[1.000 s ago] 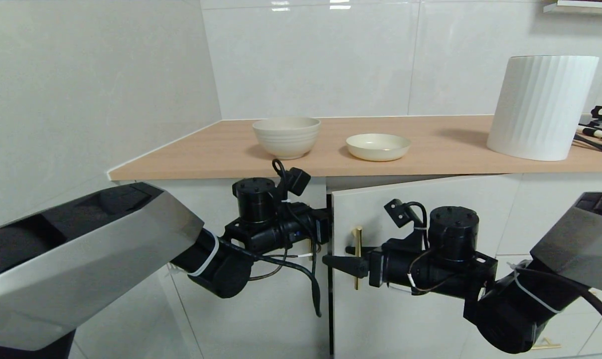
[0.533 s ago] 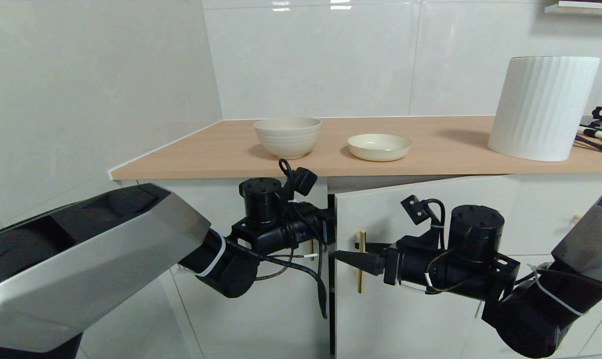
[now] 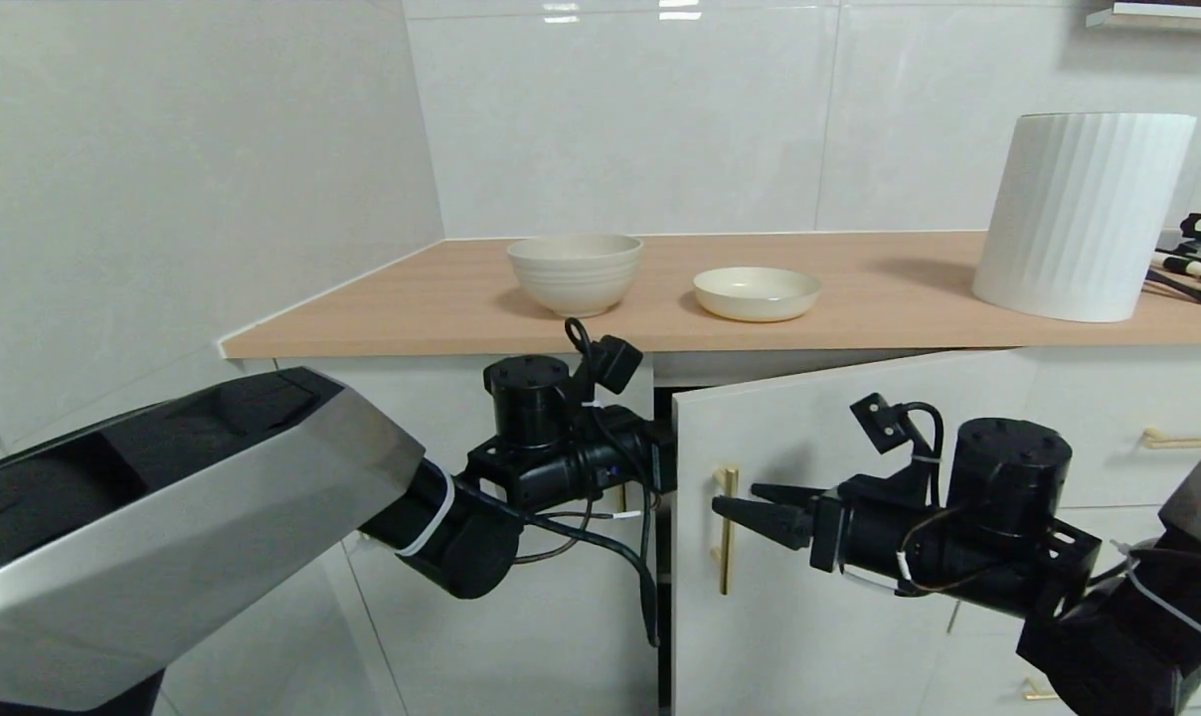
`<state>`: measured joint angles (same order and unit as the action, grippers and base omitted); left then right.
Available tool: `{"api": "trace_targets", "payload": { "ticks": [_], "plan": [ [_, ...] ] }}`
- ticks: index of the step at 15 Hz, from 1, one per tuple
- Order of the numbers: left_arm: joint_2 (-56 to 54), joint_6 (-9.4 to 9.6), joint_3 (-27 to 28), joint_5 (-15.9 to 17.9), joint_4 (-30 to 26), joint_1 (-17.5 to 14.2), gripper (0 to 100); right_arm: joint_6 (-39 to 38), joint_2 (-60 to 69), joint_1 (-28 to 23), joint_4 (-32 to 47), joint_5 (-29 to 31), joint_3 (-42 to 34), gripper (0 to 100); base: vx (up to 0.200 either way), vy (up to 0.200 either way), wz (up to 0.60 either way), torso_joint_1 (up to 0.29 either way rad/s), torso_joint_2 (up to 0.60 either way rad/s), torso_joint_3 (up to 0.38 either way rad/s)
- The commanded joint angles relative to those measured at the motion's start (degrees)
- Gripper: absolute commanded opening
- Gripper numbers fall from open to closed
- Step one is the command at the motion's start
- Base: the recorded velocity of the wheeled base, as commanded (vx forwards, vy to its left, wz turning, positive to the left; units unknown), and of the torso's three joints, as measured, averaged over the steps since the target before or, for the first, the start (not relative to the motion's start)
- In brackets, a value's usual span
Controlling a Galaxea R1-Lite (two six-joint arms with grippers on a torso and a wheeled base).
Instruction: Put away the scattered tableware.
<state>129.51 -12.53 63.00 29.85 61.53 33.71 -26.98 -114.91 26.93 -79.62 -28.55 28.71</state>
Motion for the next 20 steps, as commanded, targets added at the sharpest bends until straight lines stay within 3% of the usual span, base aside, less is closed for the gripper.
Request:
{"api": "trace_targets", "payload": {
  "ticks": [1, 7, 11, 14, 16, 20],
  "plan": [
    [-1.10, -0.04, -0.07, -0.76, 0.09, -0.22, 0, 0.00, 4.25, -0.39, -4.41, -0.63, -9.81, 100, 0.000, 0.000, 0.00, 0.000, 0.00, 0.000],
    [-1.46, -0.04, -1.39, -1.64, 0.26, 1.19, 0, -0.18, 10.93, -0.21, -5.20, -0.72, -20.54, 100, 0.000, 0.000, 0.00, 0.000, 0.00, 0.000],
    [-2.51, -0.04, -4.20, -2.26, 0.52, 2.77, 0, 0.00, 11.99, -0.03, -5.20, -0.89, -22.12, 100, 0.000, 0.000, 0.00, 0.000, 0.00, 0.000],
    [-2.95, -0.04, -6.31, -2.26, 1.58, 2.94, 0, 0.08, 12.16, 0.67, -5.20, -0.89, -22.56, 100, -0.200, 0.000, 0.00, 0.004, 0.00, 0.001],
    [-2.77, -0.12, -6.05, -2.26, 1.49, 2.94, 0, 0.17, 12.16, 1.02, -5.29, -0.89, -22.64, 100, -0.200, 0.000, 0.00, 0.005, 0.00, 0.007],
    [-1.10, -0.21, -4.03, -2.26, 0.96, 4.09, 0, 0.17, 12.52, 1.46, -5.29, -0.89, -23.17, 100, 0.000, 0.000, 0.00, 0.000, 0.00, 0.000]
  ]
}}
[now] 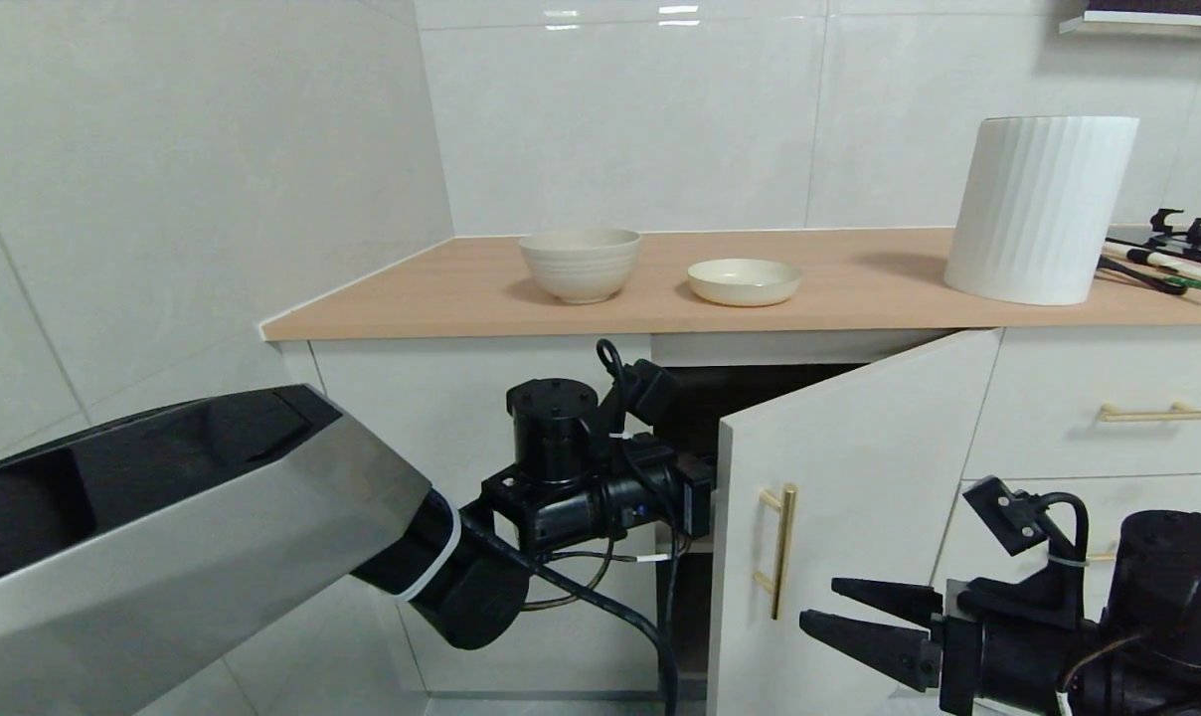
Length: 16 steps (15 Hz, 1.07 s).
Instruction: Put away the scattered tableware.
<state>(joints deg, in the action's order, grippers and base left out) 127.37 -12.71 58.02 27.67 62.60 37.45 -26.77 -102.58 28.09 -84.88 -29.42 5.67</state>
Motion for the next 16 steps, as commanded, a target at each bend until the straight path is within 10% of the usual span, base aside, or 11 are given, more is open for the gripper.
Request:
{"api": "trace_targets", "payload": {
  "ticks": [1, 16],
  "plan": [
    [1.13, -0.03, 1.22, -0.07, -0.20, 0.52, 0, -0.04, 0.28, 0.57, -0.02, -0.03, -0.31, 100, 0.000, 0.000, 0.00, 0.000, 0.00, 0.000],
    [5.08, -0.21, 10.63, -0.16, -7.58, 2.54, 0, 2.25, 4.32, 13.49, 0.07, 0.15, -5.67, 100, -0.053, 0.000, 0.00, 0.002, 0.00, 0.000]
  ]
}}
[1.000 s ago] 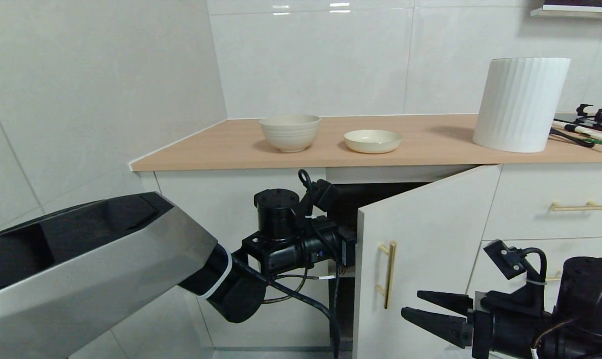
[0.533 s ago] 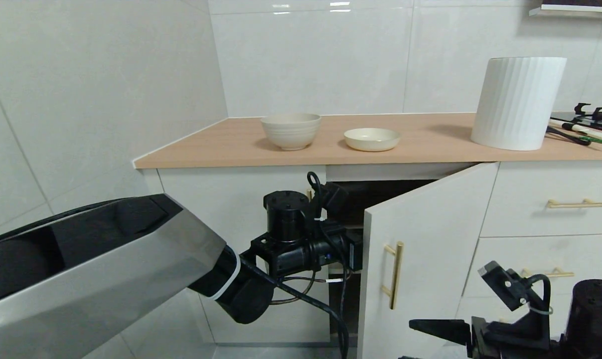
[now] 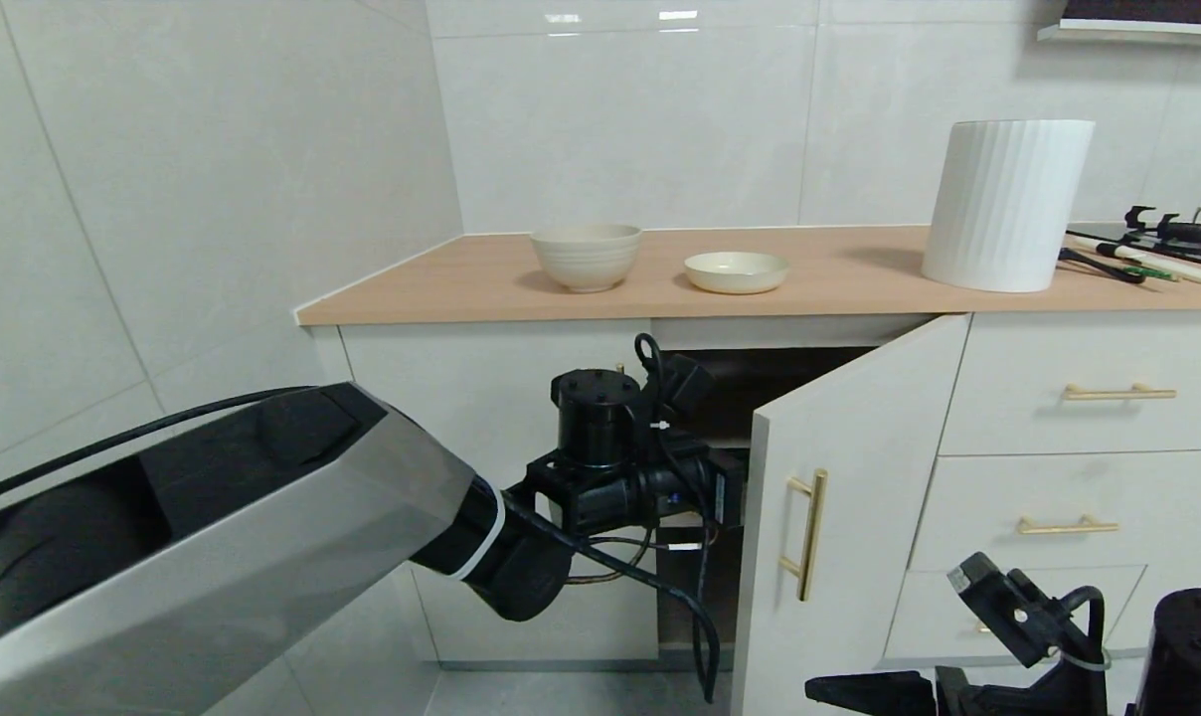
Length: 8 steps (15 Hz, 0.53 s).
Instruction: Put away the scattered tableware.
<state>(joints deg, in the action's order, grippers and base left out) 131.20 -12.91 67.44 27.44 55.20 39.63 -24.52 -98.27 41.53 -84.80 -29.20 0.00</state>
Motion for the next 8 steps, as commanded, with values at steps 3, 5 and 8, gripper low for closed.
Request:
{"api": "trace_targets", "payload": {
  "ticks": [3, 5, 8],
  "plan": [
    [1.43, -0.01, 2.96, 0.07, -2.73, 1.68, 0, -0.01, 0.01, 0.04, -0.02, -0.07, 0.00, 100, -0.067, 0.000, 0.00, 0.001, 0.00, 0.001],
    [2.05, -0.01, 4.02, -0.19, -3.26, 2.12, 0, -0.01, -0.08, 0.04, -0.02, -0.07, 0.00, 100, -0.200, 0.000, 0.00, 0.010, 0.00, 0.002],
    [3.54, -0.01, 7.01, -0.28, -5.45, 2.12, 0, -0.01, -0.17, 0.39, -0.02, 0.02, 0.00, 100, 0.000, 0.000, 0.00, 0.000, 0.00, 0.000]
  ]
}}
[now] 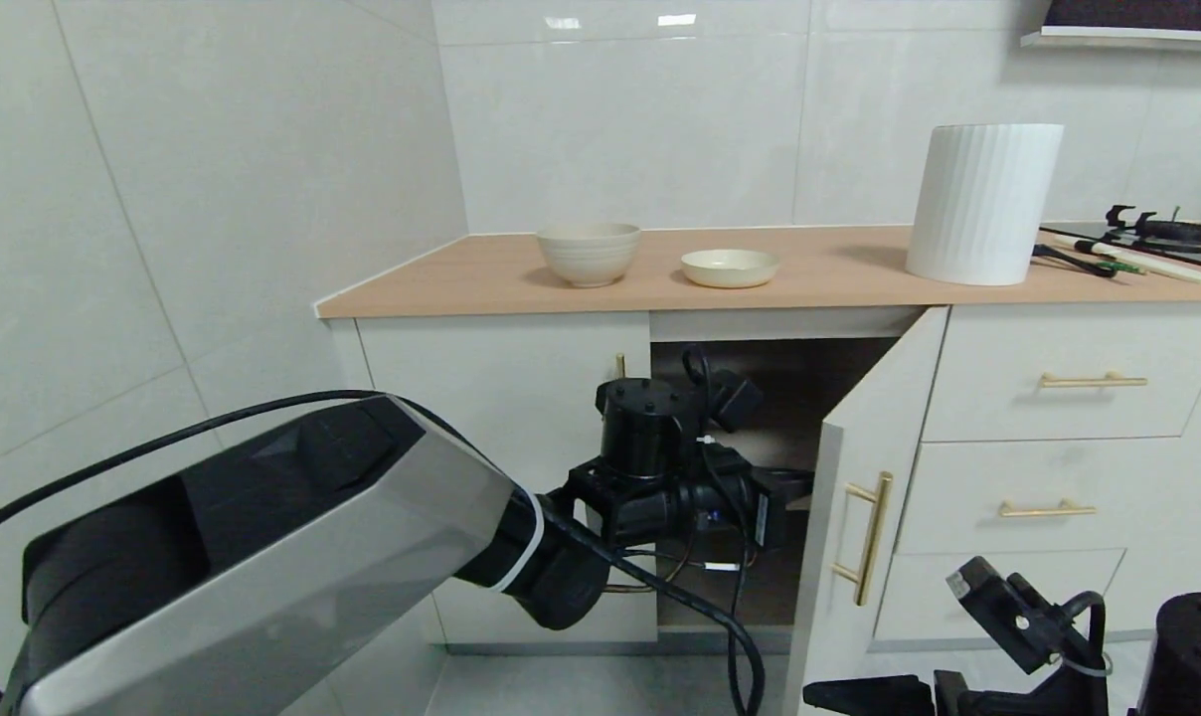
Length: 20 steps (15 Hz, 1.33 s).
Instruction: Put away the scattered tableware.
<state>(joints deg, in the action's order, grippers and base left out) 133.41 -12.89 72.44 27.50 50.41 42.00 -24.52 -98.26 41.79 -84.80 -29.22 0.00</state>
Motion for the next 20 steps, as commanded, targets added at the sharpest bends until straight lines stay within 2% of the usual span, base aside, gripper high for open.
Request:
{"api": "trace_targets", "payload": {
  "ticks": [1, 6, 8, 9, 10, 12, 13, 14, 16, 19, 20],
  "plan": [
    [1.85, -0.12, 3.06, -0.34, -1.37, -0.34, 0, -0.01, -0.27, 0.22, 0.07, 0.04, 0.00, 100, 0.000, 0.000, 0.00, 0.000, 0.00, 0.000],
    [2.73, -0.30, 5.35, -0.96, -2.68, -0.34, 0, -0.01, -0.09, 0.75, -0.02, 0.04, 0.00, 100, 0.000, 0.000, 0.00, 0.000, 0.00, 0.000],
    [1.76, -0.30, 5.35, -0.96, -2.60, 2.65, 0, -0.09, 0.87, 2.16, 0.07, 0.13, 0.00, 100, 0.000, 0.000, 0.00, 0.000, 0.00, 0.000],
    [1.50, -0.21, 5.35, -0.96, -2.60, 3.09, 0, -0.09, 1.05, 2.24, 0.07, 0.13, 0.00, 100, 0.000, 0.000, 0.00, 0.000, 0.00, 0.000],
    [-0.96, -0.21, 5.35, -0.96, -2.95, 7.13, 0, -0.09, 3.77, 3.91, 0.60, 0.13, 0.00, 100, 0.000, 0.000, 0.00, 0.000, 0.00, 0.000],
    [-2.90, -0.12, 5.17, -0.96, -4.09, 10.74, 0, -0.18, 7.64, 6.29, 2.27, 0.13, 0.00, 100, 0.000, 0.000, 0.00, 0.000, 0.00, 0.000],
    [-3.86, -0.12, 4.82, -1.13, -4.09, 10.83, 0, -0.09, 8.70, 7.08, 3.50, 0.22, 0.00, 100, 0.000, 0.000, 0.00, 0.000, 0.00, 0.000],
    [-4.74, -0.30, 4.03, -2.45, -4.00, 9.77, 0, -0.09, 8.70, 7.08, 3.67, 0.22, 0.00, 100, 0.000, 0.000, 0.00, 0.000, 0.00, 0.000],
    [-8.17, -0.30, -0.89, -6.14, -2.60, 5.90, 0, -0.01, 8.61, 7.08, 3.67, 0.22, 0.00, 100, 0.000, 0.000, 0.00, 0.000, 0.00, 0.000],
    [-18.98, -0.30, -11.35, -6.58, -0.93, -2.53, 0, 0.26, 6.76, 6.99, 3.67, 0.92, 1.93, 100, 0.000, 0.000, 0.00, 0.000, 0.00, 0.000],
    [-20.83, -0.21, -12.85, -6.67, -1.10, -3.59, 0, 0.52, 6.15, 6.90, 3.67, 1.62, 2.99, 100, 0.000, 0.000, 0.00, 0.000, 0.00, 0.000]
  ]
}}
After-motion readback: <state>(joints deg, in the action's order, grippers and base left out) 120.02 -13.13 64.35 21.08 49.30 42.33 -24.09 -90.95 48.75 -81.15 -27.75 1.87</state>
